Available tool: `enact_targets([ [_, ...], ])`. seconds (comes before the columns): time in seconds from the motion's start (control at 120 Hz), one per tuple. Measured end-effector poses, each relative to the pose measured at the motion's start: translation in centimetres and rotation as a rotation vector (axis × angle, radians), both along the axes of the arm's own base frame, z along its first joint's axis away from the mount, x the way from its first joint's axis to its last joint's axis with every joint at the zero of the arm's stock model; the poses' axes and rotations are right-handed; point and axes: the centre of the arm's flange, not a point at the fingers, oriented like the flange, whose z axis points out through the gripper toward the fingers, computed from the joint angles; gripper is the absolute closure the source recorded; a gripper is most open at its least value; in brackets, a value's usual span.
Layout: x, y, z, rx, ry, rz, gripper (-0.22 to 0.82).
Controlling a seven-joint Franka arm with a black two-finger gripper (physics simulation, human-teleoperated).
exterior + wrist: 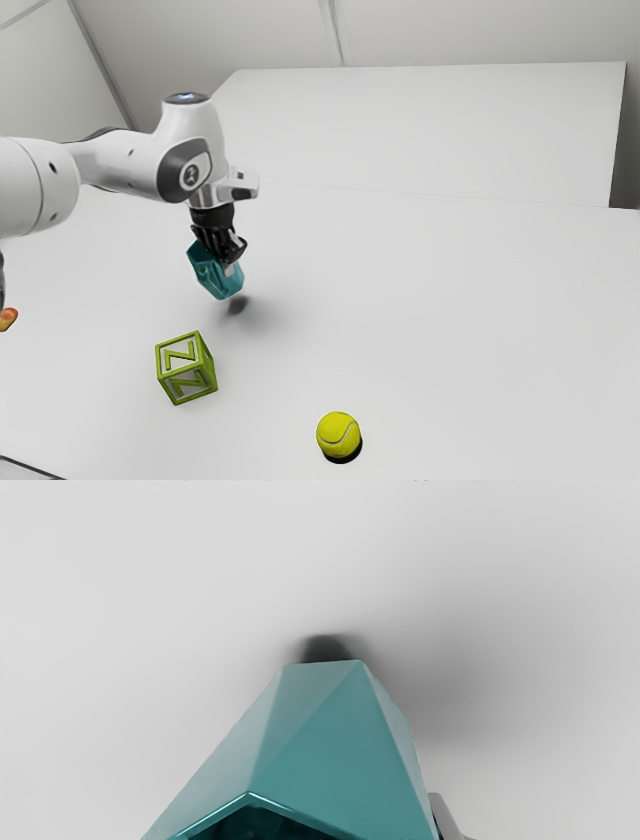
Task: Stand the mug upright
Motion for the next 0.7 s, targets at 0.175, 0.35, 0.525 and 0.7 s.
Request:
enact_targets([
  [0.175,0.6,-0.4,-1.4,0.014,-0.006,0.015,0.79],
  [0.35,1.0,-0.5,-2.6,0.021,-0.010,0.032,0.79],
  [0.525,1.1,-0.7,-3.5,0.024,-0.006,0.046,0.79],
  [0.7,1.0,-0.9,-4.3,0.026,0.002,0.057,0.79],
])
